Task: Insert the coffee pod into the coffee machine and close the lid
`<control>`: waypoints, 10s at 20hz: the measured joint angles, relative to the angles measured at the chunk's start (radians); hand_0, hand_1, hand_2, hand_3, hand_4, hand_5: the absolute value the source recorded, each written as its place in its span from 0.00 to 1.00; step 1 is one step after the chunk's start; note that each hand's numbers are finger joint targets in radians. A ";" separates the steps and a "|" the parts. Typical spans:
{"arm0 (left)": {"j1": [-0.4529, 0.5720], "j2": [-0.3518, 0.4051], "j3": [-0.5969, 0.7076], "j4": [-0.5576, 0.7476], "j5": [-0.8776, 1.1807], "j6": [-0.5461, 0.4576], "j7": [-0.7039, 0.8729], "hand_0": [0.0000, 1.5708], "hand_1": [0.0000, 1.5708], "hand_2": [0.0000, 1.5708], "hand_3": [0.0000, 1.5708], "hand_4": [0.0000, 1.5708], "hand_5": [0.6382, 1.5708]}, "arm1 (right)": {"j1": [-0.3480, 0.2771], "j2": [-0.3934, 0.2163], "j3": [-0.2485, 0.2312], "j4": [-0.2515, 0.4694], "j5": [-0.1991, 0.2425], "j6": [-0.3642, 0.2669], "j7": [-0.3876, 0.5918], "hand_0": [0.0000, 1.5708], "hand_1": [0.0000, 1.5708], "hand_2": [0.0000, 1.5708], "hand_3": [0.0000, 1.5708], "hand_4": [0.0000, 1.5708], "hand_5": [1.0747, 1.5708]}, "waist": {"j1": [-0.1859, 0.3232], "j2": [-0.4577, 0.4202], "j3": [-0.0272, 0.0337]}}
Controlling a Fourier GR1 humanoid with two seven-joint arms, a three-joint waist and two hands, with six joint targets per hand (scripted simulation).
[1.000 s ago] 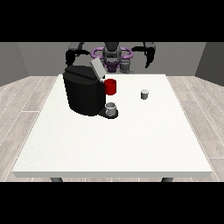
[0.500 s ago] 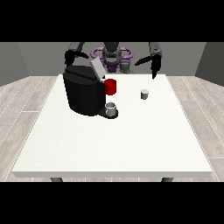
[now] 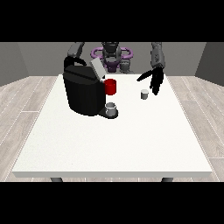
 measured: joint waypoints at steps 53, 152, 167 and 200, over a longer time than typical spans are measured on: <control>-0.284 -0.027 -0.088 0.510 -0.410 0.087 -0.113 0.97 0.97 0.96 0.90 0.45 1.00 | -0.125 -0.017 -0.070 0.274 -0.001 -0.071 -0.029 0.00 0.00 0.00 0.00 0.25 1.00 | 0.007 -0.021 0.0074; -0.423 -0.245 0.232 0.412 -0.021 -0.190 -0.154 0.00 0.00 0.00 0.00 0.13 1.00 | -0.080 -0.117 -0.138 0.625 -0.071 0.161 -0.301 0.00 0.00 0.00 0.00 0.00 1.00 | 0.082 -0.201 -0.0010; 0.074 -0.288 0.259 0.447 0.062 -0.290 -0.266 0.00 0.00 0.00 0.00 0.22 1.00 | 0.088 0.010 0.152 0.247 0.059 0.044 -0.097 0.00 0.00 0.00 0.00 0.11 1.00 | 0.092 -0.607 -0.0008; 0.236 -0.309 0.116 -0.037 0.187 -0.352 -0.325 0.00 0.00 0.00 0.00 0.19 1.00 | -0.313 -0.033 0.009 0.239 0.198 -0.201 0.014 0.00 0.00 0.00 0.00 0.25 1.00 | 0.284 -0.204 0.0004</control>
